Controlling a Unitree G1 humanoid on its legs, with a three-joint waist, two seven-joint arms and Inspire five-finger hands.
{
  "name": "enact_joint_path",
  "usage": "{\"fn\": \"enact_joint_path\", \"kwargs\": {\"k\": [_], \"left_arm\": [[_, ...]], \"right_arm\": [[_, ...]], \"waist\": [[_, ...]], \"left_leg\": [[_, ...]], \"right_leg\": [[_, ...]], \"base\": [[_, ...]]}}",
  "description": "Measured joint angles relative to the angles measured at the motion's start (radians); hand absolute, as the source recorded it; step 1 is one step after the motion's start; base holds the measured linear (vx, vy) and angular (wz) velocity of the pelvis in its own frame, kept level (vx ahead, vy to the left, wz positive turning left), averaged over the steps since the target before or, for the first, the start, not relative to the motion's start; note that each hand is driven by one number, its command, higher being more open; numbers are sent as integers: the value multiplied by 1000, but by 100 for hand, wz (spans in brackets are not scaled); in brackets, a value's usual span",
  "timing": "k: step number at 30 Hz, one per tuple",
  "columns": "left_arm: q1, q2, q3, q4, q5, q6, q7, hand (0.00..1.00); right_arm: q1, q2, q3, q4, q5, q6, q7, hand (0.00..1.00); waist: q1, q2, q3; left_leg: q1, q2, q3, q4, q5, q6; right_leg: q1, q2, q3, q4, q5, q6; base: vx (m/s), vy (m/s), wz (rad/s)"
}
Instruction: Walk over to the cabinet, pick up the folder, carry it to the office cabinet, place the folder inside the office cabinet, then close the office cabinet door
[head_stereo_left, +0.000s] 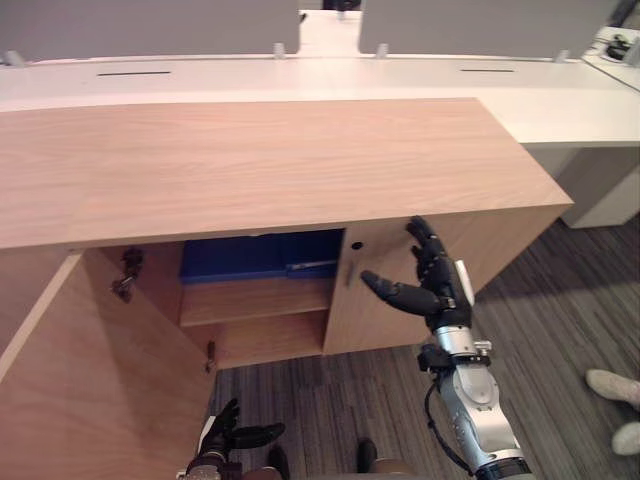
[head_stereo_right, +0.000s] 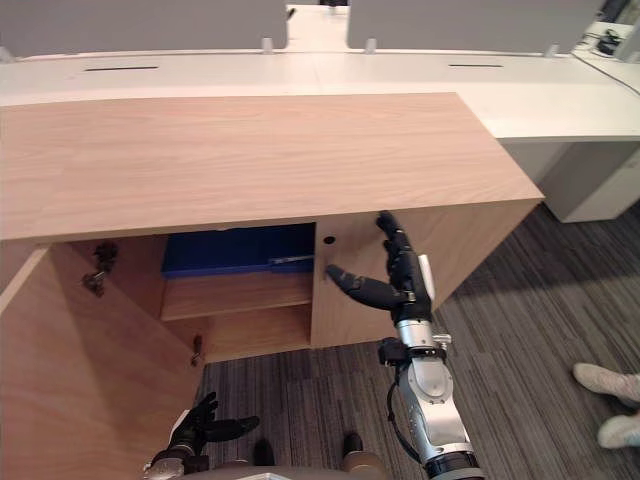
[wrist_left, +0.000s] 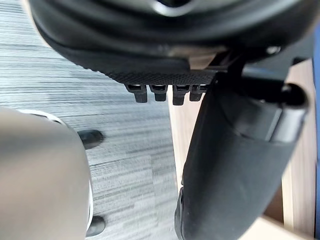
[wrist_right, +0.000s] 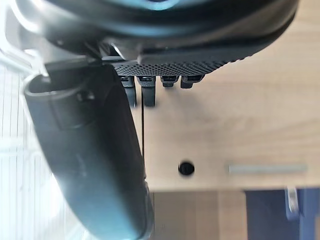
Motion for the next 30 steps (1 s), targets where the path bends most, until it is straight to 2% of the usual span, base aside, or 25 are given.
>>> {"fn": "enact_joint_path", "kwargs": {"k": [3,5,9,11,12,13,14,15,16,17,18,19,21,23,25,27,30], "left_arm": [[11,-8,37,-20,-34,2,14,100],[31,-15,65,-51,-56,-1,23,100],[75,-36,144,-89,-121,-6,41,100],[109,-47,181,-110,-180,-10,42,100],[109,-47,196,-111,-199,-10,41,100],[102,-49,205,-111,-211,-10,41,100],[107,-59,214,-114,-221,-11,41,100],[124,-68,224,-133,-232,-11,40,100],[148,-69,252,-165,-233,-13,40,100],[155,-70,261,-179,-234,-13,41,100],[163,-78,278,-203,-240,-13,40,100],[187,-90,301,-246,-252,-14,40,100],[233,-94,337,-321,-268,-16,46,100],[315,-89,393,-474,-280,-23,63,100],[335,-78,410,-573,-285,-25,67,100],[322,-57,406,-688,-287,-45,70,100],[267,-11,368,-787,-276,-65,70,100]], "right_arm": [[-10,13,-32,34,-7,-7,-41,100],[-10,15,-65,59,-16,-13,-55,100],[8,10,-110,113,-59,-32,-62,100],[44,5,-116,161,-122,-31,-59,100],[61,5,-112,236,-161,-7,-44,100],[61,3,-107,292,-175,18,-35,100],[66,-1,-94,369,-197,62,-27,100],[79,9,-84,467,-225,109,-17,100],[81,48,-55,564,-240,151,-3,100],[82,64,-51,595,-246,163,6,100],[82,81,-51,637,-258,180,15,100],[77,83,-51,656,-263,185,17,100],[68,83,-51,663,-265,186,17,100],[41,79,-59,659,-263,181,13,100],[16,62,-62,658,-262,177,5,100],[-3,48,-74,658,-261,176,4,100],[-13,39,-94,655,-255,176,4,100]], "waist": [[27,7,6],[42,7,6],[51,8,6],[59,7,7],[72,-27,8],[81,-32,22],[104,-8,33],[138,29,43],[147,31,47],[147,33,49],[148,46,58],[149,74,70],[155,90,71],[173,89,69],[178,90,70],[189,89,69],[189,90,69]], "left_leg": [[-7,-1,-49,-34,37,-5],[-22,-5,-95,-34,40,-9],[-60,-19,-195,-35,40,-10],[-85,-29,-252,-35,33,-20],[-89,-51,-268,-20,29,-19],[-101,-69,-259,32,31,-6],[-128,-74,-259,145,3,-9],[-129,-68,-290,155,-9,26],[-124,-86,-327,105,-5,19],[-121,-95,-339,78,-4,19],[-107,-106,-351,30,6,7],[-95,-109,-352,-10,32,4],[-89,-113,-351,-27,49,-4],[-83,-113,-349,-27,63,-6],[-83,-111,-348,-27,73,-8],[-82,-104,-348,-27,101,-9],[-82,-103,-364,-26,110,4]], "right_leg": [[4,6,-39,-13,0,0],[11,6,-73,-23,-1,-1],[18,5,-154,-34,-8,-3],[30,4,-208,-48,-11,0],[39,-22,-232,-67,-15,6],[49,-39,-251,-63,-14,8],[65,-38,-277,-53,-21,18],[79,-16,-295,-43,-22,22],[81,-21,-300,-48,-25,18],[79,-27,-303,-49,-25,18],[78,-40,-314,-45,-25,18],[80,-50,-320,-34,-25,18],[85,-56,-325,-21,-26,19],[98,-55,-333,-21,-39,22],[103,-54,-342,-21,-43,14],[113,-45,-356,-22,-52,7],[125,-37,-377,-25,-54,7]], "base": [[-106,8,33],[-83,0,40],[-83,-20,68],[-73,-20,97],[-50,33,109],[14,73,98],[72,80,87],[71,57,115],[51,14,115],[39,8,138],[38,31,135],[17,61,120],[23,50,60],[92,7,17],[86,-36,12],[97,-64,15],[93,-71,19]]}}
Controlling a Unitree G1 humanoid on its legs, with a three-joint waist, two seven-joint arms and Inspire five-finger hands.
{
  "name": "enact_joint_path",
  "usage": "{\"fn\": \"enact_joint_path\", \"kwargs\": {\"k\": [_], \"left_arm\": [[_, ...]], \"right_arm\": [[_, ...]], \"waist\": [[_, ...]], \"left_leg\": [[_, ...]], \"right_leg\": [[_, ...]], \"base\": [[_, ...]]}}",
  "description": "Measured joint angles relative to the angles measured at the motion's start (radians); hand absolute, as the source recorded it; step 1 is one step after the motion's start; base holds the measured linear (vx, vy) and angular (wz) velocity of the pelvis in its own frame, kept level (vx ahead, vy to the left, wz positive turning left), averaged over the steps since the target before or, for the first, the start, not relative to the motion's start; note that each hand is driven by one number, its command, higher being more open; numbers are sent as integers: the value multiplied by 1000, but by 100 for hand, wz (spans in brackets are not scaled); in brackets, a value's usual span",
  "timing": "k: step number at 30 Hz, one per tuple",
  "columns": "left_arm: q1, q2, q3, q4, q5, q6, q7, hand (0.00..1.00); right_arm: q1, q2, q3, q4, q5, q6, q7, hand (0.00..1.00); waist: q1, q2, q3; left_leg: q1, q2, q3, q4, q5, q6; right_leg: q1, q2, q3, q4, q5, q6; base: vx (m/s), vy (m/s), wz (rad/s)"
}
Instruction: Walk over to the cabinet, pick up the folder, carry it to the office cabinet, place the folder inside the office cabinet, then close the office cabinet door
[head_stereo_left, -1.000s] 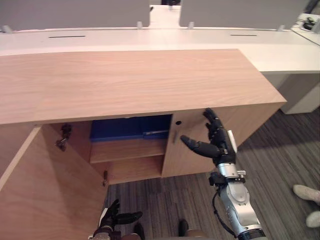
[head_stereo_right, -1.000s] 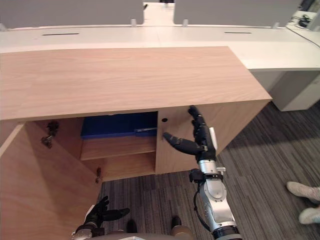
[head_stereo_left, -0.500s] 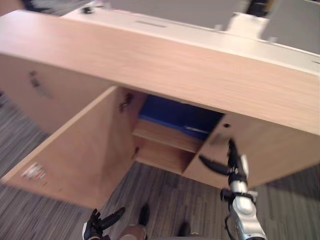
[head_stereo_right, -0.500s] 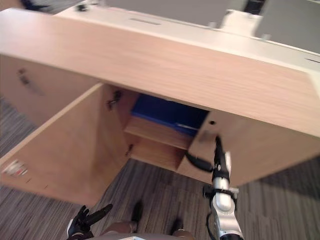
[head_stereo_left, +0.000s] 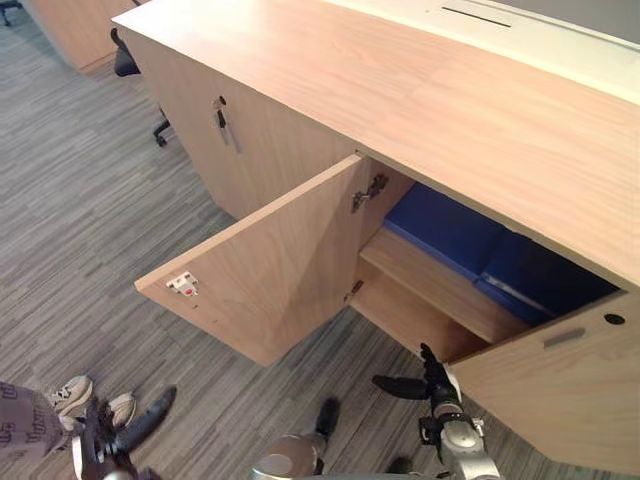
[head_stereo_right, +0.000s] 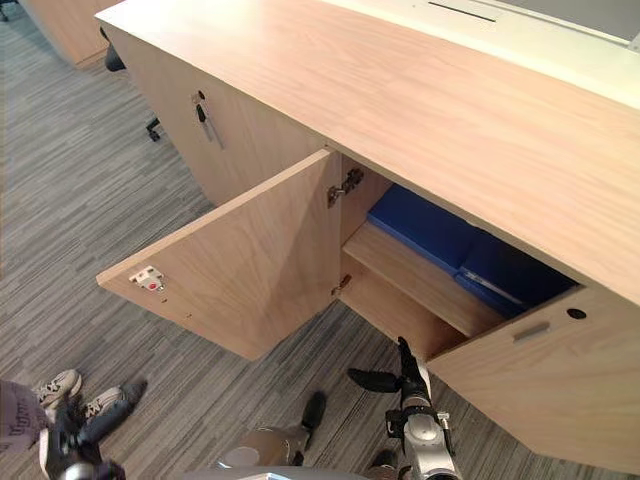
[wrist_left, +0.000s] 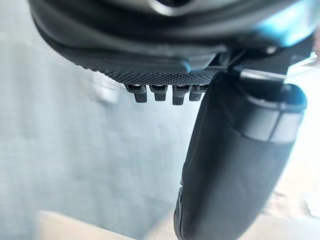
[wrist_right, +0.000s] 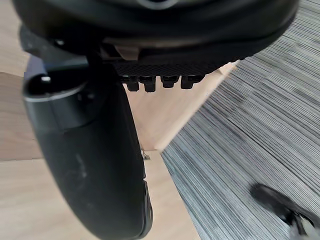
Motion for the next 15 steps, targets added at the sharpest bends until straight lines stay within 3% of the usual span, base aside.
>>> {"fn": "enact_joint_path", "kwargs": {"k": [3,6,15], "left_arm": [[-55,54,-77,-92,28,-37,-10,100],[-86,64,-151,-166,30,-53,-32,100],[1,61,-165,-195,18,-60,-8,100]], "right_arm": [[-2,-8,-3,-2,4,0,2,100],[-1,-9,-3,-2,20,0,9,100],[22,-4,-6,-4,21,3,33,100]], "waist": [[-4,0,0],[-30,0,0],[-28,-2,4]], "left_leg": [[0,3,-2,0,4,6],[4,7,4,0,2,2],[28,55,106,-5,-22,-14]], "right_leg": [[8,6,0,-10,-1,-1],[10,11,11,-15,-1,-1],[-22,35,126,-4,-8,-19]], "base": [[80,-57,4],[44,-36,-9],[-70,5,-31]]}}
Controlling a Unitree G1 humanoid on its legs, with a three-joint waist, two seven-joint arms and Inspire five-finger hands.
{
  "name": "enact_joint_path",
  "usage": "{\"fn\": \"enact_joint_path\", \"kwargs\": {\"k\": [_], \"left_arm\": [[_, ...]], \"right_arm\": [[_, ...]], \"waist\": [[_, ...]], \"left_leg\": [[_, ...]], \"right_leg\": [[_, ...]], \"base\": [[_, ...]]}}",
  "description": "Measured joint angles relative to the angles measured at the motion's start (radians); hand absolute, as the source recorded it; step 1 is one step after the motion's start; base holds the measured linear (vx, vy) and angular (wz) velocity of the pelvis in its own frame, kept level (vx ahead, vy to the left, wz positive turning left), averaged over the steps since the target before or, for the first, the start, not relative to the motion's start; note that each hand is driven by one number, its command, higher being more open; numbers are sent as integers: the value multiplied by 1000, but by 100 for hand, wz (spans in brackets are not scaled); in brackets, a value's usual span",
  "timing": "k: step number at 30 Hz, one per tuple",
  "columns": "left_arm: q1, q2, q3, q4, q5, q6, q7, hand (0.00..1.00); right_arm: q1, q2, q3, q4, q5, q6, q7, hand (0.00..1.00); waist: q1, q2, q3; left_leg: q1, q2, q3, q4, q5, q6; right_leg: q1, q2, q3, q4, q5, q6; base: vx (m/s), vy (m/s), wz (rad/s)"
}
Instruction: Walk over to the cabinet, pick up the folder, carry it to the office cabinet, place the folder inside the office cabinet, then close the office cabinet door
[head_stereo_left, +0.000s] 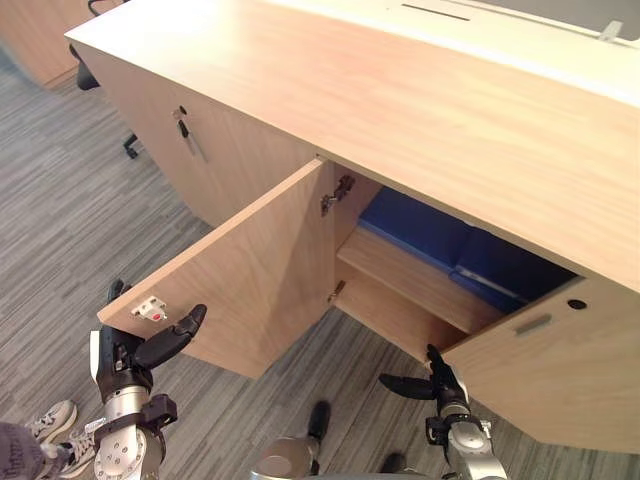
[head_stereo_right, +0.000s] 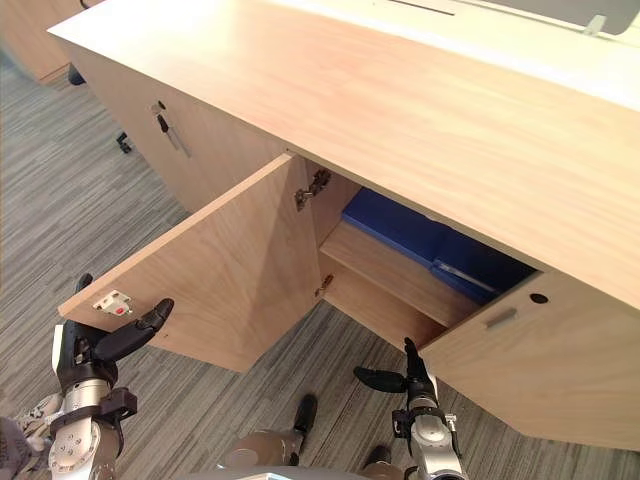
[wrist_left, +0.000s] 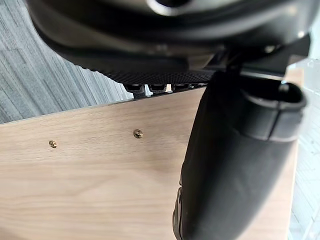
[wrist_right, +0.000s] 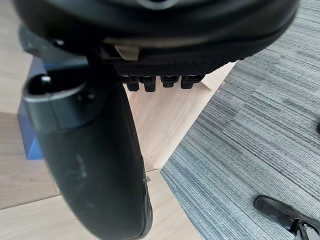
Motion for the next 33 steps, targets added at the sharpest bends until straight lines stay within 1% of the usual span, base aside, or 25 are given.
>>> {"fn": "enact_joint_path", "kwargs": {"k": [3,7,11,12,14,16,18,19,20,21,22,23,24,25,26,28,29,31,32,33], "left_arm": [[24,-7,-21,-16,0,-8,1,100],[101,-31,-102,-74,39,-31,18,100],[161,-50,-177,-82,53,-51,20,100],[178,-50,-207,-74,63,-52,20,100],[183,-50,-235,-59,68,-52,20,100],[183,-44,-285,-18,69,-51,20,100],[183,-15,-372,34,74,-43,20,100],[183,-4,-399,47,83,-41,20,100],[183,14,-462,65,105,-27,19,100],[182,21,-493,68,120,-14,19,100],[170,25,-556,70,156,7,17,100],[126,26,-630,93,199,20,-2,100],[103,25,-672,101,216,34,-2,100],[66,14,-702,111,227,55,-1,100],[-7,19,-732,118,245,73,-17,100],[-102,20,-765,130,247,80,-29,100],[-183,15,-788,112,262,80,-38,100],[-250,0,-779,60,282,74,-39,100],[-279,-14,-768,35,299,64,-37,100],[-292,-16,-759,24,318,60,-30,100]], "right_arm": [[20,1,0,0,0,1,0,100],[65,19,-6,12,1,5,-1,100],[67,39,-6,37,4,5,-2,100],[64,43,-6,49,6,5,-3,100],[65,44,-6,50,8,5,-3,100],[63,44,-5,50,8,5,-3,100],[61,44,-3,50,7,5,-5,100],[61,43,-2,50,7,5,-5,100],[60,42,2,50,5,5,-6,100],[58,43,4,50,4,6,-8,100],[54,45,9,48,-1,7,-9,100],[53,48,15,45,-1,6,-11,100],[53,45,20,45,-1,9,-15,100],[51,40,25,41,0,18,-19,100],[46,38,26,30,-1,18,-22,100],[39,41,26,24,0,18,-24,100],[34,42,26,24,0,18,-24,100],[33,41,25,24,0,18,-23,100],[36,39,24,25,0,18,-23,100],[38,38,22,26,1,18,-23,100]], "waist": [[0,0,0],[2,2,-3],[4,7,-7],[5,10,-9],[5,15,-11],[5,21,-14],[3,27,-18],[1,29,-19],[-7,35,-22],[-16,35,-23],[-46,32,-22],[-74,19,-17],[-83,32,-22],[-101,36,-25],[-128,36,-27],[-159,35,-29],[-182,33,-32],[-201,34,-39],[-212,38,-46],[-217,41,-50]], "left_leg": [[-1,6,7,0,1,-2],[-9,10,7,0,3,-2],[-15,11,18,0,7,-8],[-20,15,32,0,8,-8],[-23,17,42,0,9,-10],[-24,20,63,0,11,-13],[-27,23,93,0,10,-13],[-30,24,104,0,10,-12],[-38,24,120,0,8,-9],[-43,23,128,0,8,-9],[-57,20,154,0,3,-14],[-75,11,191,44,2,7],[-71,16,210,70,-16,11],[-39,18,258,14,-37,18],[-33,18,286,-3,-40,18],[-30,18,315,-3,-40,18],[-26,14,337,-3,-40,18],[-24,12,362,-3,-43,18],[-22,16,380,-3,-44,18],[-20,18,389,-3,-44,18]], "right_leg": [[-3,6,7,0,-2,3],[-6,11,9,0,-2,3],[-20,11,21,11,-2,3],[-28,12,34,14,-2,3],[-33,12,41,18,-2,3],[-47,10,59,32,-2,4],[-77,9,105,54,-4,6],[-88,9,120,62,-4,6],[-113,8,150,77,-5,8],[-126,6,164,84,-6,8],[-153,0,192,90,-6,8],[-178,-16,221,89,-5,6],[-184,-12,243,87,-2,4],[-192,-4,291,71,2,1],[-198,2,316,66,7,-5],[-210,2,338,67,10,-19],[-220,1,362,62,8,-24],[-234,1,387,52,7,-25],[-235,3,396,37,9,-27],[-232,4,397,27,12,-32]], "base": [[-73,-4,-7],[-45,5,10],[-16,9,-1],[-24,10,-8],[-29,10,-5],[-38,17,-15],[-41,21,-35],[-70,34,-43],[-53,25,-35],[-88,52,-43],[-41,87,-48],[-9,101,-62],[79,111,-102],[71,105,-113],[32,111,-105],[-24,100,-63],[-23,111,-60],[4,103,-70],[27,71,-70],[54,57,-61]]}}
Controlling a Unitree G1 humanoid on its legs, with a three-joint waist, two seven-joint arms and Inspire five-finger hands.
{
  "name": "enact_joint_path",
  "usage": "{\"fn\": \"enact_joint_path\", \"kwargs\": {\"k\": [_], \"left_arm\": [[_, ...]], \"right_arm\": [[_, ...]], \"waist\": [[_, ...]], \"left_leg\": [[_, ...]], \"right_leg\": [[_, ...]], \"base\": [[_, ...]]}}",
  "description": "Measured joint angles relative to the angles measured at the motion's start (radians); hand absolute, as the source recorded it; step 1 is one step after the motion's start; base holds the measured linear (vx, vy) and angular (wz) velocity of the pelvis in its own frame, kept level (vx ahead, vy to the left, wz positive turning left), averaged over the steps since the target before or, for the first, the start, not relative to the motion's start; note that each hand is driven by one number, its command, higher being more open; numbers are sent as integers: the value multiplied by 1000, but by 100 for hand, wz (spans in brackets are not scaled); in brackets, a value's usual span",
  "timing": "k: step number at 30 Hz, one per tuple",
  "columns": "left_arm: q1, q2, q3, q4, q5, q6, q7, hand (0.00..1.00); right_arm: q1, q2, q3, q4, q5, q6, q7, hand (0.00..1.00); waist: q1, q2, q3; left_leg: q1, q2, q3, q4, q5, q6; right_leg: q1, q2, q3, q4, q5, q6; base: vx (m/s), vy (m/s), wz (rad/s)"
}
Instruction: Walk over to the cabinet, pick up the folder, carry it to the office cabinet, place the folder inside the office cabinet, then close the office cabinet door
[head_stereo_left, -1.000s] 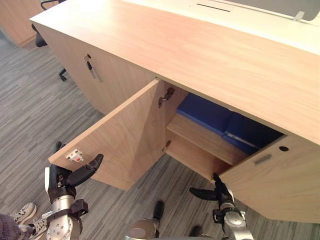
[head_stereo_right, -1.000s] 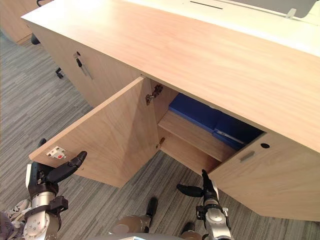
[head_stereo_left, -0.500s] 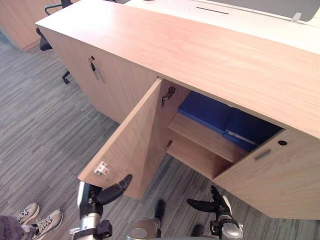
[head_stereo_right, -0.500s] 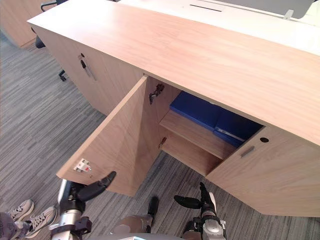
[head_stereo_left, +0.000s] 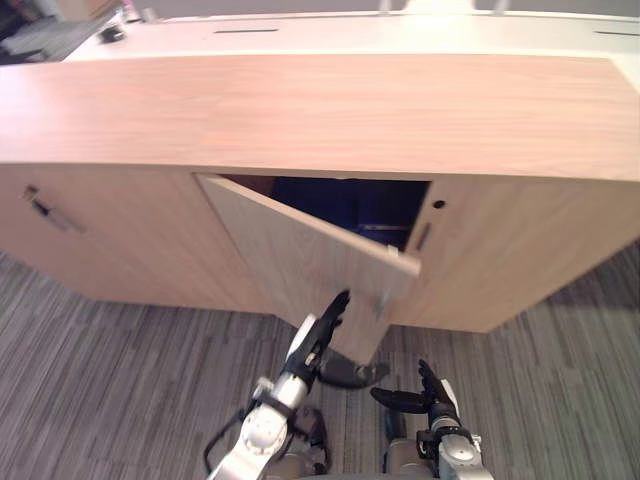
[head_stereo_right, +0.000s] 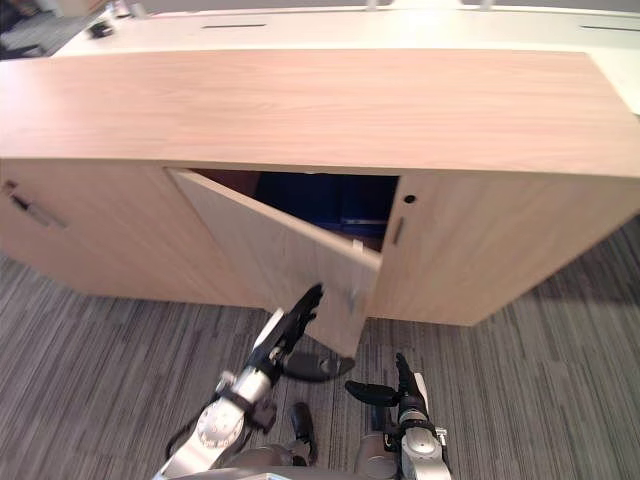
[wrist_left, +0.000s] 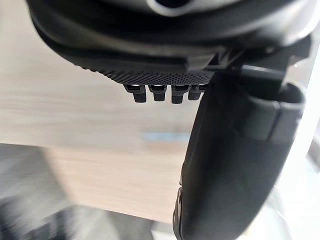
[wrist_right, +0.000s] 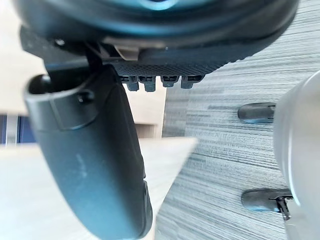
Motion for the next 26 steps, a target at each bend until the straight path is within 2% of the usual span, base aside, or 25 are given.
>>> {"fn": "enact_joint_path", "kwargs": {"k": [2,5,8,12,16,23,26], "left_arm": [[-52,-15,31,-2,59,-3,19,100],[-129,-17,107,53,148,-2,64,100],[-171,-15,203,139,203,16,127,100],[-179,-8,240,197,200,46,141,100],[-127,-14,239,198,166,46,126,100],[54,-24,239,270,55,53,44,100],[146,-22,254,283,-33,58,-13,100]], "right_arm": [[13,-7,-4,1,0,0,1,100],[41,-11,-26,4,4,3,5,100],[51,-14,-49,7,9,5,7,100],[53,-15,-61,21,9,6,23,100],[52,-10,-69,32,9,10,27,100],[41,-2,-96,36,20,19,25,100],[34,-4,-118,31,21,20,21,100]], "waist": [[-10,2,-8],[-28,3,-19],[-31,0,-25],[-28,-7,-31],[-25,-14,-34],[-19,-15,-33],[-3,-15,-33]], "left_leg": [[9,2,7,0,-1,1],[20,14,17,0,-3,2],[41,25,26,0,-9,-7],[60,27,22,0,-20,-8],[81,36,0,0,-31,-16],[88,65,-28,6,-39,-27],[91,70,-33,6,-39,-27]], "right_leg": [[9,3,3,-21,11,-17],[31,16,6,-53,14,-20],[60,25,3,-76,20,-14],[82,24,-6,-84,62,5],[108,33,-17,-89,123,28],[131,66,-43,-113,123,28],[136,67,-53,-113,123,28]], "base": [[47,32,-41],[78,6,-17],[90,-15,-6],[136,-32,6],[147,-59,12],[120,-74,0],[15,-28,5]]}}
